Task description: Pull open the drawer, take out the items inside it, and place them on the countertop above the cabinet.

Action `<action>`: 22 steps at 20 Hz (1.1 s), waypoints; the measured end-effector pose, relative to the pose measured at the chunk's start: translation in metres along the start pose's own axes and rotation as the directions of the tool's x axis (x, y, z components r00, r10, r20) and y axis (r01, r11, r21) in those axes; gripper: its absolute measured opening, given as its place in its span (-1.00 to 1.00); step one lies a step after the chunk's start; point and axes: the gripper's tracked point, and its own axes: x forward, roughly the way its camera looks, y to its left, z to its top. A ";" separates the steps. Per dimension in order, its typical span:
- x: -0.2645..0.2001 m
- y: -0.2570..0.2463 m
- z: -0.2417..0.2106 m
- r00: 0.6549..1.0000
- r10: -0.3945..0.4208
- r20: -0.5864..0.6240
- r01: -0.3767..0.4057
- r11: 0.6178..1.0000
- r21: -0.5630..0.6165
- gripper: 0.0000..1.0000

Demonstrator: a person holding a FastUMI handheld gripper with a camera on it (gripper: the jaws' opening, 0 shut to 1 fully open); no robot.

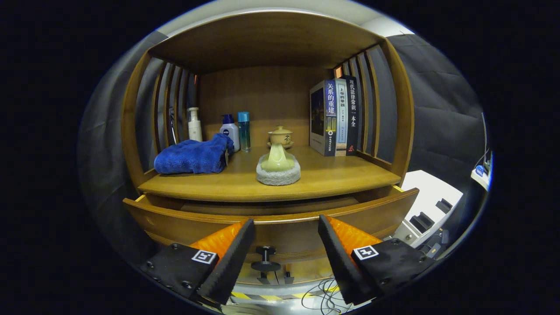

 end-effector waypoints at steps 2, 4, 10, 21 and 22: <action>0.010 0.000 0.004 1.000 -0.008 0.001 0.008 1.000 -0.005 0.96; 0.018 0.002 0.006 1.000 -0.009 0.002 0.009 1.000 -0.013 0.95; 0.030 0.004 0.010 1.000 0.010 0.003 -0.010 1.000 0.007 0.83; 0.012 0.008 0.068 0.999 0.014 0.042 -0.015 1.000 0.014 0.92; 0.009 0.007 0.077 0.999 0.015 0.051 -0.015 1.000 0.016 0.92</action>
